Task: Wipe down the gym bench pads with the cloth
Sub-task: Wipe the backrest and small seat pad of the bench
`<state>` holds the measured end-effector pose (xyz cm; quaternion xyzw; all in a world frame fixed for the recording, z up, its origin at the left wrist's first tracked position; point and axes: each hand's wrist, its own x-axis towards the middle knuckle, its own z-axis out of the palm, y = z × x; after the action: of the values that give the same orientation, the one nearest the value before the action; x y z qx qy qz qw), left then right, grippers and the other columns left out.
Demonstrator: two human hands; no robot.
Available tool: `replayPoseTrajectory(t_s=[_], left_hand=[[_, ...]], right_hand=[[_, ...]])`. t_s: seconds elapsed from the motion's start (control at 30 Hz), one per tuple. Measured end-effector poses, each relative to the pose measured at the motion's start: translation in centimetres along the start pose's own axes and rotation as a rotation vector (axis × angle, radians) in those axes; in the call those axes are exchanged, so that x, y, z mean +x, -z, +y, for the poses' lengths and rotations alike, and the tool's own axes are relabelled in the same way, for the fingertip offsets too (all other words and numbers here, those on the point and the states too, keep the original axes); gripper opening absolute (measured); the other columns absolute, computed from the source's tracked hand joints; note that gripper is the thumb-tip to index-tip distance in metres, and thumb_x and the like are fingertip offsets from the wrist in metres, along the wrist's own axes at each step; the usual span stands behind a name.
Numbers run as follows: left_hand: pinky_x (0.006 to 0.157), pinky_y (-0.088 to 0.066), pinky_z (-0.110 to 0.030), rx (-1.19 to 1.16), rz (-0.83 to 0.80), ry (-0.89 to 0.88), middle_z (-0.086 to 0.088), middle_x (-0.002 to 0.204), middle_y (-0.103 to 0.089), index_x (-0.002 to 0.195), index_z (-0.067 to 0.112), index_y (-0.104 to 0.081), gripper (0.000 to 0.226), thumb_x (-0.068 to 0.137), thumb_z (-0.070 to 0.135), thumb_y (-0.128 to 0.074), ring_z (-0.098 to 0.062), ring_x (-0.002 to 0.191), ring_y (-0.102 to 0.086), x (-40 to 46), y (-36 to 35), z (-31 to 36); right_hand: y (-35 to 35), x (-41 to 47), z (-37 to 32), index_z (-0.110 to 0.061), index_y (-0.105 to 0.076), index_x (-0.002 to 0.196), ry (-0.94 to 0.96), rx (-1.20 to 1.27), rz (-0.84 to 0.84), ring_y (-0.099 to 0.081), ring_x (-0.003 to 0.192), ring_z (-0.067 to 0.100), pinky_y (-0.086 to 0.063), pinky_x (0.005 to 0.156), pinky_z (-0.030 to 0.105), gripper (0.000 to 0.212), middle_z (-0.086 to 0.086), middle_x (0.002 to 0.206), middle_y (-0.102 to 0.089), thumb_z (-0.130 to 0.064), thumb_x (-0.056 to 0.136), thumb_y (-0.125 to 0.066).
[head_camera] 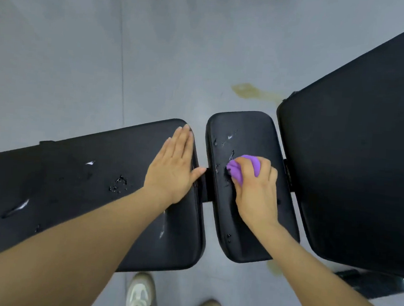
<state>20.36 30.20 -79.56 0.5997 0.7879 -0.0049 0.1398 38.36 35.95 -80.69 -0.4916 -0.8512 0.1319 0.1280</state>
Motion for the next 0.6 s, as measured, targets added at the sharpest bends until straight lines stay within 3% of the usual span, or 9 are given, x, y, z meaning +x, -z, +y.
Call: replayPoseTrajectory(t_s=[0.13, 0.3, 0.47, 0.6], left_hand=[[0.114, 0.012, -0.031, -0.105, -0.052, 0.086, -0.003, 0.153, 0.029, 0.138, 0.019, 0.029, 0.078, 0.088, 0.063, -0.012, -0.016, 0.142, 0.024, -0.2, -1.7, -1.5], [0.112, 0.015, -0.031, -0.138, -0.055, 0.066, -0.001, 0.152, 0.031, 0.133, 0.022, 0.032, 0.076, 0.089, 0.063, -0.015, -0.015, 0.141, 0.027, -0.1, -1.7, -1.8], [0.113, 0.014, -0.033, -0.153, -0.103, 0.070, -0.003, 0.152, 0.032, 0.132, 0.023, 0.034, 0.078, 0.083, 0.066, -0.008, -0.016, 0.140, 0.028, 0.1, -1.4, -1.8], [0.113, 0.016, -0.032, -0.150, -0.146, 0.088, -0.001, 0.150, 0.036, 0.131, 0.023, 0.036, 0.079, 0.083, 0.067, -0.008, -0.016, 0.139, 0.030, 0.1, -1.1, -1.8]], right_hand=[[-1.3, 7.8, 0.6, -0.015, -0.052, 0.124, -0.024, -0.076, 0.059, -0.042, 0.105, 0.036, -0.037, 0.087, 0.038, 0.033, 0.020, 0.125, -0.043, -0.022, 0.093, -0.054], [-1.1, 13.4, -0.2, -0.015, -0.043, 0.132, -0.164, -0.099, 0.046, -0.037, 0.110, 0.034, -0.032, 0.092, 0.037, 0.037, 0.021, 0.132, -0.033, -0.026, 0.097, -0.045], [-0.8, 4.0, -1.9, -0.019, -0.054, 0.123, 0.060, -0.013, -0.009, -0.044, 0.100, 0.033, -0.048, 0.082, 0.041, 0.042, 0.016, 0.126, -0.044, -0.009, 0.084, -0.064], [-0.5, 5.3, -0.4, -0.023, -0.054, 0.124, 0.178, 0.002, -0.097, -0.043, 0.103, 0.032, -0.045, 0.084, 0.039, 0.035, 0.012, 0.126, -0.044, -0.022, 0.089, -0.059]])
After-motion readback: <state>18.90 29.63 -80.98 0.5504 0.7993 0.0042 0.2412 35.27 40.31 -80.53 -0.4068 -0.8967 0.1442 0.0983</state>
